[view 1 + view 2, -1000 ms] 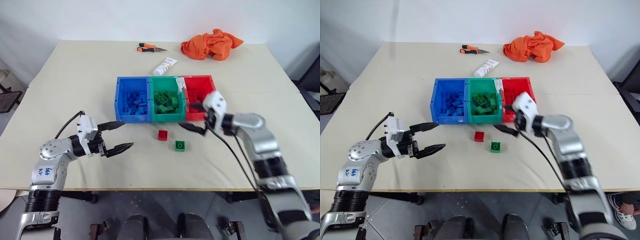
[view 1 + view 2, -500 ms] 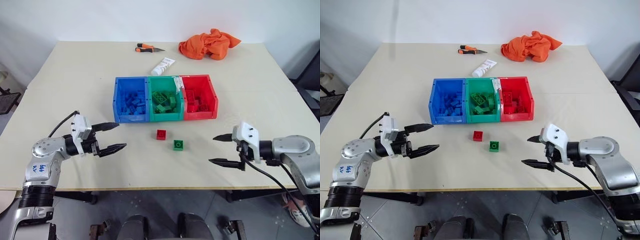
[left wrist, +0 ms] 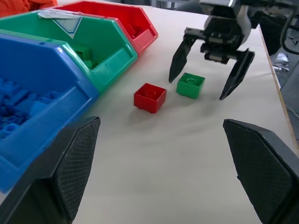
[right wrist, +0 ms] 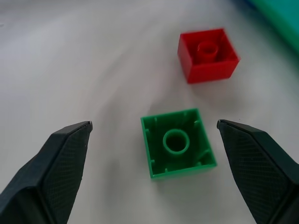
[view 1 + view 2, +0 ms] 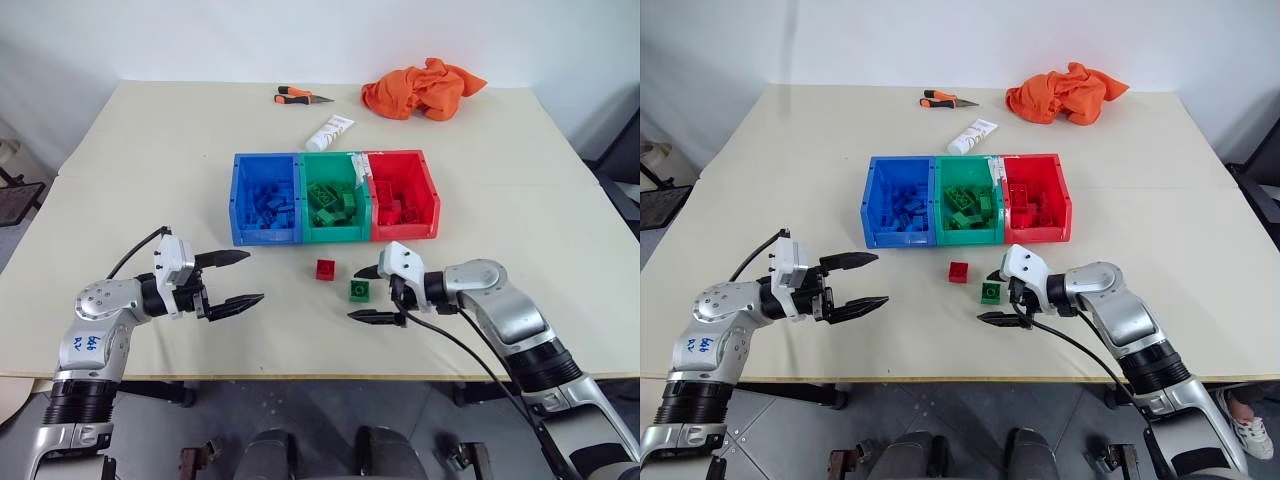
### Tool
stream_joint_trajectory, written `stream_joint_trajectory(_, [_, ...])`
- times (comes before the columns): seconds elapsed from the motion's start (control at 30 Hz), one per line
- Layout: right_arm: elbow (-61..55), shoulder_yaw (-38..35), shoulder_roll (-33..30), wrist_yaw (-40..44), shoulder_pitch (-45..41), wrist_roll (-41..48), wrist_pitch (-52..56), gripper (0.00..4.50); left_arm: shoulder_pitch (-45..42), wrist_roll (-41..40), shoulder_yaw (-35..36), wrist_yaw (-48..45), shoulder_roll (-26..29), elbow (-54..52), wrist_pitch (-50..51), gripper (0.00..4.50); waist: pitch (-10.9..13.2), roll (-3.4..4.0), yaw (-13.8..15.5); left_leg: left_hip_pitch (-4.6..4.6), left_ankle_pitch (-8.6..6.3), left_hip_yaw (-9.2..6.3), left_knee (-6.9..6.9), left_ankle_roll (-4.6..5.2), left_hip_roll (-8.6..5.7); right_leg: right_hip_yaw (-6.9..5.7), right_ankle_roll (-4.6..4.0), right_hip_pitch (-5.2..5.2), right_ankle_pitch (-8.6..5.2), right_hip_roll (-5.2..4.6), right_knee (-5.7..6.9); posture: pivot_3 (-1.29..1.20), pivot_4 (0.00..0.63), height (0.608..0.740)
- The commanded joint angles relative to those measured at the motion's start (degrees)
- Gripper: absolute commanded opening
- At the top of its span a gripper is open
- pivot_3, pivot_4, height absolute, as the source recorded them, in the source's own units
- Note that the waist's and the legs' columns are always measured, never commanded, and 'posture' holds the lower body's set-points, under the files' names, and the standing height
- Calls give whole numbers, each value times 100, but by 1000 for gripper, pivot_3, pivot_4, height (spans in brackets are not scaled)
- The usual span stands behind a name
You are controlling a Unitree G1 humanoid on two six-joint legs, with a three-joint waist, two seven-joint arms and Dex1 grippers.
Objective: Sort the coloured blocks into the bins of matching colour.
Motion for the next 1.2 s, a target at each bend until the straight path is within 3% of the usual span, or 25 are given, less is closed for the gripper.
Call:
stream_joint_trajectory(0.03, [-140, -114, -10, 61, -135, 47, -48, 3213, 169, -127, 184, 97, 45, -339, 17, 4500, 0, 0, -5, 0, 0, 0, 0, 0, 0, 0, 0, 0, 0, 0, 0, 0, 150, 740])
stream_joint_trajectory(0.2, [-197, -301, -57, 33, -195, 129, -37, 1475, 389, -181, 268, 181, 46, -527, 44, 4500, 0, 0, 2, 1, 0, 0, -1, 0, 1, 0, 0, 0, 0, 0, 0, 0, 150, 740])
stream_joint_trajectory(0.43, [70, -893, 336, -304, -982, 557, 220, 1431, 469, -188, 340, 204, 69, -551, 25, 4500, 1, 2, -31, 2, 0, 2, -2, -1, 4, 0, 0, -3, 0, 1, -1, 0, 150, 740])
stream_joint_trajectory(0.57, [920, -1006, 637, -513, -1641, 423, -184, 1431, 492, -179, 331, 244, 42, -596, 13, 4500, 0, 2, -51, 2, -1, 0, -5, -2, 4, -1, -1, -6, 0, 2, 6, 0, 150, 740])
stream_joint_trajectory(0.73, [3081, -908, 1319, -1002, -2830, -109, -1182, 1431, 635, -180, 307, 314, -21, -760, -7, 4500, 1, 2, -138, 2, 1, 1, -4, -2, 2, 0, -1, -8, 0, 1, 13, 0, 150, 740])
stream_joint_trajectory(0.87, [4245, -1006, 1633, -1361, -3332, -355, -1922, 2884, 719, -198, 325, 355, -31, -878, 8, 4500, 1, 2, -170, 5, 1, -11, -11, -4, 1, -2, -1, -12, 0, 2, 30, 0, 150, 740])
stream_joint_trajectory(1.03, [4537, -1059, 1628, -1237, -3478, -412, -2280, 4462, 755, -218, 354, 380, -18, -911, -11, 4500, 1, 3, -157, 3, 1, -15, -8, -4, 1, 0, -1, -10, 0, 2, 30, 0, 150, 740])
stream_joint_trajectory(1.2, [3380, -1103, 1298, -620, -2943, -168, -1947, 4462, 696, -220, 338, 344, -14, -839, -31, 4500, 2, 4, -144, 3, 1, -16, -8, -4, 2, 0, -1, -11, 0, 2, 31, 0, 150, 740])
